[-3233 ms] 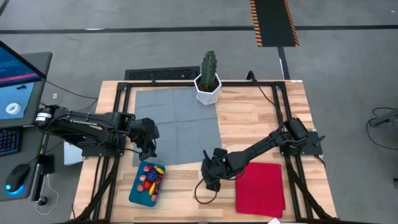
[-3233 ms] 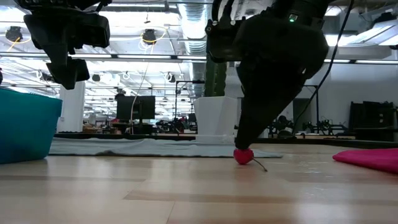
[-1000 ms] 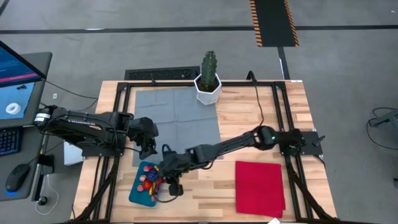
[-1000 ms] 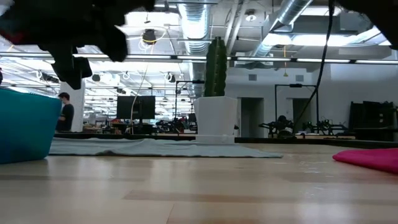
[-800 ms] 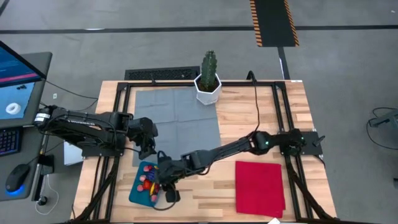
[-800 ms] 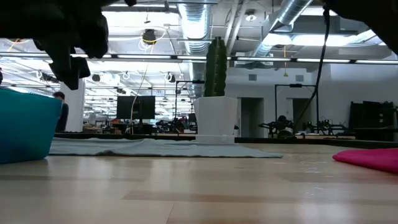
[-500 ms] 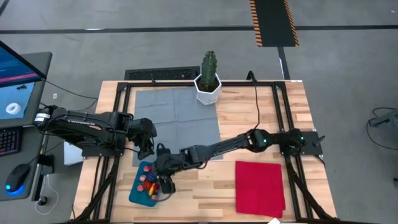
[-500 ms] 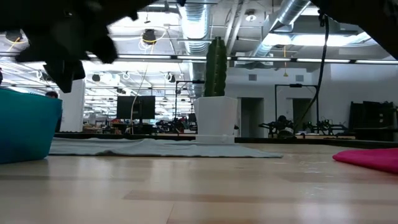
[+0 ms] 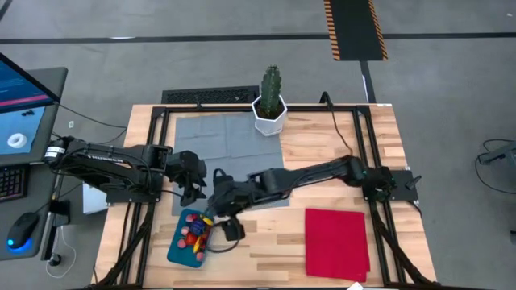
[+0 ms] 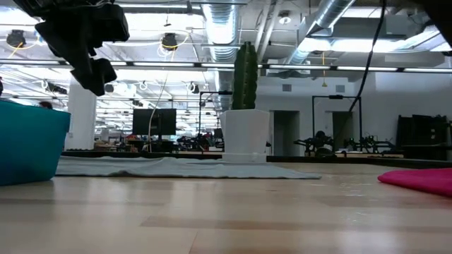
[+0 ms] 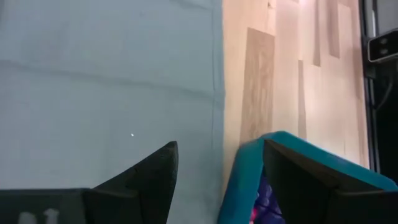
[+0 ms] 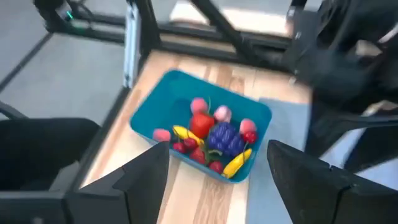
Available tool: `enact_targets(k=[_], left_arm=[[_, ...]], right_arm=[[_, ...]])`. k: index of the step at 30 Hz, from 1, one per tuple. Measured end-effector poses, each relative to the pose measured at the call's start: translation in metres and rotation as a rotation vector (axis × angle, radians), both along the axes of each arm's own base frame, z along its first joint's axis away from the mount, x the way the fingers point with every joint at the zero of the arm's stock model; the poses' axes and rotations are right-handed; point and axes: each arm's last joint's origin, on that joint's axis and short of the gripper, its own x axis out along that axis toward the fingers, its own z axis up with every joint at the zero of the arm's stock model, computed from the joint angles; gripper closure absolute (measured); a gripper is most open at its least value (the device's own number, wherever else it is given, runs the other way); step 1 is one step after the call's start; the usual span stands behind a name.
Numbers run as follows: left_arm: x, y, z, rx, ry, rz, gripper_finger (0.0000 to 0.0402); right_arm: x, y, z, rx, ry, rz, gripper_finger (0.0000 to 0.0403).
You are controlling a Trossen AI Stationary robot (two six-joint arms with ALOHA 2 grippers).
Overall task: Pick and placing Produce into tupperware
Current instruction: Return to Home Position
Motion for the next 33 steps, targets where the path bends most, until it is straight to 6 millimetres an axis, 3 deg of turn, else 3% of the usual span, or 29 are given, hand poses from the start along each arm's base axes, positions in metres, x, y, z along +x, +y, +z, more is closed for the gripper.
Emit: enact_targets(k=[9,13,19,22,25,33], left_arm=[[-0.001,0.002,-0.001,0.047,0.003,-0.019,0.0178],[-0.002,0.002,0.000,0.061,-0.011,-0.035,0.0178],[-0.006,0.002,0.008,0.070,-0.077,-0.044,0.0178],[-0.010,0.002,0.012,0.070,-0.104,-0.043,0.0178],[-0.014,0.002,0.016,0.071,-0.130,-0.043,0.0178],[-0.020,0.003,0.019,0.067,-0.144,-0.038,0.0178]], right_arm=[[-0.047,-0.016,0.088,-0.002,-0.162,0.021,0.0106],[-0.080,-0.027,0.127,0.008,-0.214,0.010,0.0106],[-0.147,-0.034,0.160,-0.029,-0.260,-0.108,0.0106],[-0.186,-0.034,0.163,-0.040,-0.319,-0.189,0.0106],[-0.222,-0.035,0.150,0.000,-0.381,-0.206,0.0106],[-0.304,-0.060,0.081,0.070,-0.505,-0.308,0.0106]])
